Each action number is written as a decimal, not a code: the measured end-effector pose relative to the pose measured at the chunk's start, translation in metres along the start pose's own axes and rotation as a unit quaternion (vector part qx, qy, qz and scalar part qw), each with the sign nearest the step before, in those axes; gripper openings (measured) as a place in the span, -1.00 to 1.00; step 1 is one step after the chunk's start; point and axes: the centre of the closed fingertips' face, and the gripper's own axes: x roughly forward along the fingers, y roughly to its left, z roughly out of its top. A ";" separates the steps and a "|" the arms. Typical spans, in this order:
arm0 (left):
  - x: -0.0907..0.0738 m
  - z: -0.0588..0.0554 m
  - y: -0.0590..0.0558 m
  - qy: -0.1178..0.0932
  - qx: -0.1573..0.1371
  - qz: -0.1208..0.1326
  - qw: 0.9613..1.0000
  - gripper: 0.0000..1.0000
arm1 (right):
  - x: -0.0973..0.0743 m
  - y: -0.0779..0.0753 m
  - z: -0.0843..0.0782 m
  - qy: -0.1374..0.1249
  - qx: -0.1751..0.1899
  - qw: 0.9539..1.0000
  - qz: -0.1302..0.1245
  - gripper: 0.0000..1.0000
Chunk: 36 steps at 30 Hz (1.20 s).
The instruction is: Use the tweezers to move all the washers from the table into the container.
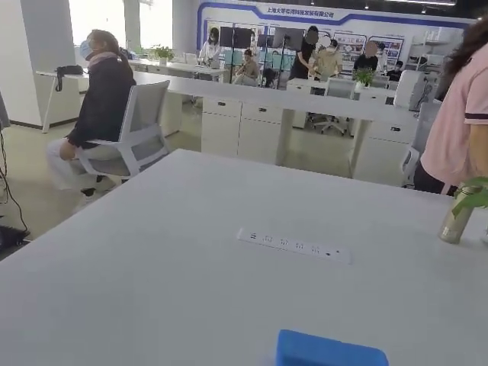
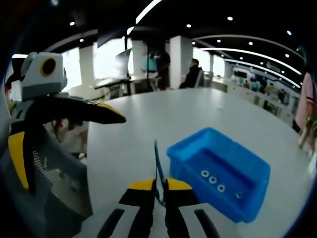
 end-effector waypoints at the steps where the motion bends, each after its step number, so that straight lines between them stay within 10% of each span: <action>1: 0.000 -0.001 0.000 0.001 0.000 -0.001 1.000 0.76 | 0.000 0.000 0.000 0.000 0.002 1.000 0.000 -0.94; 36: 0.000 -0.003 0.002 0.007 0.008 0.005 1.000 0.71 | -0.012 -0.004 0.012 -0.038 0.046 0.998 0.000 -0.94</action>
